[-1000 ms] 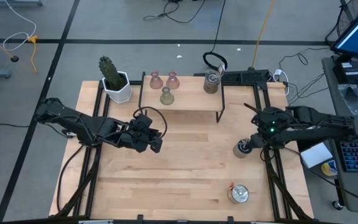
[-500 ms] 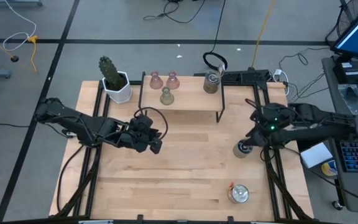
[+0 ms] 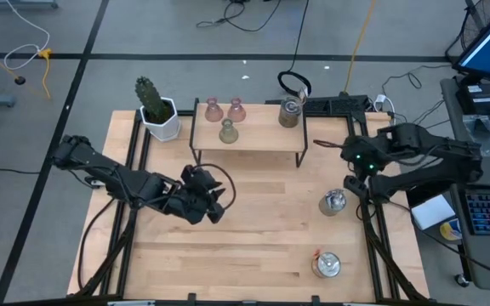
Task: Pick & Place candle stick holders
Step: Put the top silver scented candle on the shelf
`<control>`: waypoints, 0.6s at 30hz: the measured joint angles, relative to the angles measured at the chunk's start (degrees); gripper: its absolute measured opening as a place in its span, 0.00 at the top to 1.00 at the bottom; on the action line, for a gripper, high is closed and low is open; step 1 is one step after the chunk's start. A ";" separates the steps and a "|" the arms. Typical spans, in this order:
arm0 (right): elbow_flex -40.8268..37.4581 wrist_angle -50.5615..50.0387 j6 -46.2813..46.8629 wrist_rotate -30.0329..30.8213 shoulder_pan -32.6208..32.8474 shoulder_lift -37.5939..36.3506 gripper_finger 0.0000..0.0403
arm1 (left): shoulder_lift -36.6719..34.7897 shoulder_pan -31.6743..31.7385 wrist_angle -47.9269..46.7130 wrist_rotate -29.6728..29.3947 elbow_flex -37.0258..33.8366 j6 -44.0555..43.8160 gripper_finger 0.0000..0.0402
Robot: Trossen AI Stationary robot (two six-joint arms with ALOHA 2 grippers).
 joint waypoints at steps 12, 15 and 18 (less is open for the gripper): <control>-8.57 0.28 15.56 -0.11 0.01 -0.52 0.03 | 0.37 -0.72 8.19 -1.64 -5.89 -0.66 0.74; -13.30 0.27 19.21 -1.39 0.00 -2.30 0.03 | 0.28 -0.74 12.41 -1.30 -8.37 -0.68 0.74; -17.44 0.21 22.16 -2.11 0.00 -3.84 0.03 | 0.28 -0.74 15.40 -1.10 -10.12 -0.67 0.74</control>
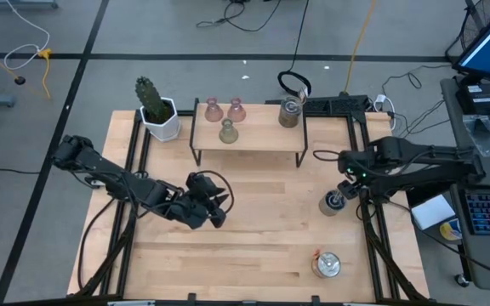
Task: Pick & Place candle stick holders
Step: Put the top silver scented candle on the shelf
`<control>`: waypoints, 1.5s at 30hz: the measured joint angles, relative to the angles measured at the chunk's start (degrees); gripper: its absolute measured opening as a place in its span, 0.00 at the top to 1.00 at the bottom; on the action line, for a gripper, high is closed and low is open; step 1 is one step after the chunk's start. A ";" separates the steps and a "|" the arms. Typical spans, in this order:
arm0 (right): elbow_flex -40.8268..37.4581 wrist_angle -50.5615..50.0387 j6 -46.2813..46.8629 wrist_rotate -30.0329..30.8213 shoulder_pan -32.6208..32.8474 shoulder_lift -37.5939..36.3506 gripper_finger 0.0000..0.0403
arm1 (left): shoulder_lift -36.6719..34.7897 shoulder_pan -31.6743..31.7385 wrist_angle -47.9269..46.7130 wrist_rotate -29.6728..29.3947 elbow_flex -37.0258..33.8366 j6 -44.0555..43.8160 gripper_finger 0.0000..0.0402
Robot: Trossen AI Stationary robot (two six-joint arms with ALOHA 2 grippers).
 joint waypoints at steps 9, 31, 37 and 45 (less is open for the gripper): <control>-6.50 1.43 4.30 -0.59 0.00 -1.41 0.03 | 0.00 0.00 2.04 0.29 -0.65 0.27 0.74; -11.54 10.90 7.69 0.86 -0.04 -0.62 0.04 | 0.00 0.00 6.77 0.36 -0.65 4.47 0.74; -11.54 11.84 12.58 0.84 -0.07 -0.64 0.04 | 0.00 0.00 6.79 0.38 -0.65 4.47 0.74; -11.54 11.90 20.52 0.64 -0.02 -0.64 0.04 | 0.00 0.00 6.58 0.38 -0.65 5.06 0.74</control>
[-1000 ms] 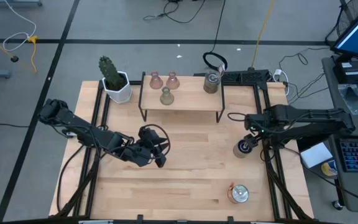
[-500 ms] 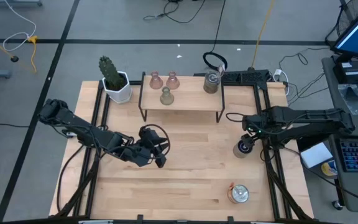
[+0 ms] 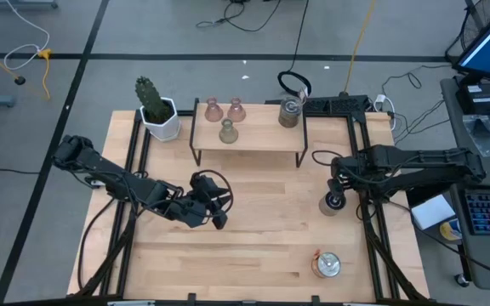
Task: Pick & Place candle stick holders
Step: Put the top silver scented candle on the shelf
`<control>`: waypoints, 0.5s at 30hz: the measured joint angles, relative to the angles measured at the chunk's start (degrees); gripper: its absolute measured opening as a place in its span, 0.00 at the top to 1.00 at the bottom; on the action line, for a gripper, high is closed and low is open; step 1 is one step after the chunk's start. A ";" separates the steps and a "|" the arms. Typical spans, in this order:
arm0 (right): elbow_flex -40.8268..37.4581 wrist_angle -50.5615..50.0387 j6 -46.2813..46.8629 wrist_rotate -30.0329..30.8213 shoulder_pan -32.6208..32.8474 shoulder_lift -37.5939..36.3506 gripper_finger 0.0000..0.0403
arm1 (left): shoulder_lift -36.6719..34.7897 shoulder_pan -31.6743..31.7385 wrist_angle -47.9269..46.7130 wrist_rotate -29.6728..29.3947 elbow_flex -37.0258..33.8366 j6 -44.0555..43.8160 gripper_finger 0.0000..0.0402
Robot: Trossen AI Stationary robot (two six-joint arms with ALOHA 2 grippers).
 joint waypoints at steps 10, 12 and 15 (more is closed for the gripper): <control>0.00 1.06 11.73 -0.05 0.02 0.00 0.04 | -0.28 2.39 -2.92 1.64 0.00 8.14 0.74; 0.00 3.02 13.96 0.05 0.02 -0.02 0.04 | -0.69 3.96 -4.40 5.53 0.01 9.38 0.74; 0.00 6.84 16.67 0.70 0.06 0.04 0.03 | -0.69 5.91 -6.28 11.77 0.10 11.10 0.74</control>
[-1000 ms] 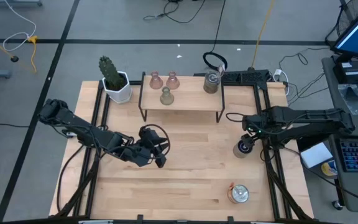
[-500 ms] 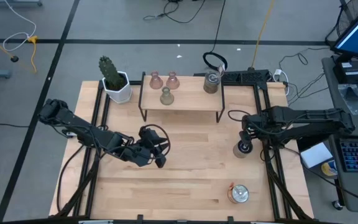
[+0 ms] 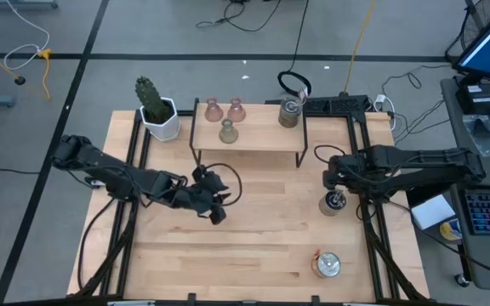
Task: Pick & Place candle stick holders
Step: Put the top silver scented candle on the shelf
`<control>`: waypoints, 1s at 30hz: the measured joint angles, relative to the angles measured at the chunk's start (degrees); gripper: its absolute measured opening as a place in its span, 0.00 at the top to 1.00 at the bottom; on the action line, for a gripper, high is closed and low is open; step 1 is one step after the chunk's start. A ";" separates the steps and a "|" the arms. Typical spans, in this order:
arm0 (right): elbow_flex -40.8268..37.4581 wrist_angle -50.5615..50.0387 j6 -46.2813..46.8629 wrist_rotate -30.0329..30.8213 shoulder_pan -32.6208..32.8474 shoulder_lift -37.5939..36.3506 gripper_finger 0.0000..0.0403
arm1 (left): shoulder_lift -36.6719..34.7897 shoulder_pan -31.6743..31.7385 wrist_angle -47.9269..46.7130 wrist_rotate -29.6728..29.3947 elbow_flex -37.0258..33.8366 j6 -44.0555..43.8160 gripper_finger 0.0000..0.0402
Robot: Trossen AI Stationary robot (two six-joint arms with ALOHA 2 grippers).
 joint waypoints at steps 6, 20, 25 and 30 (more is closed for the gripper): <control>0.04 9.65 4.89 5.61 3.99 1.00 0.03 | 0.01 2.10 -2.57 4.31 -0.01 4.14 0.74; 0.67 9.84 26.79 11.51 21.85 1.31 0.03 | 0.01 2.81 -2.53 5.72 -0.03 10.69 0.74; 2.19 9.88 33.37 14.58 27.23 1.31 0.03 | 0.01 2.81 -2.51 5.78 -0.03 10.85 0.74; 3.58 9.76 37.87 14.42 31.17 2.32 0.03 | 0.01 2.78 -2.51 5.83 -0.05 11.39 0.74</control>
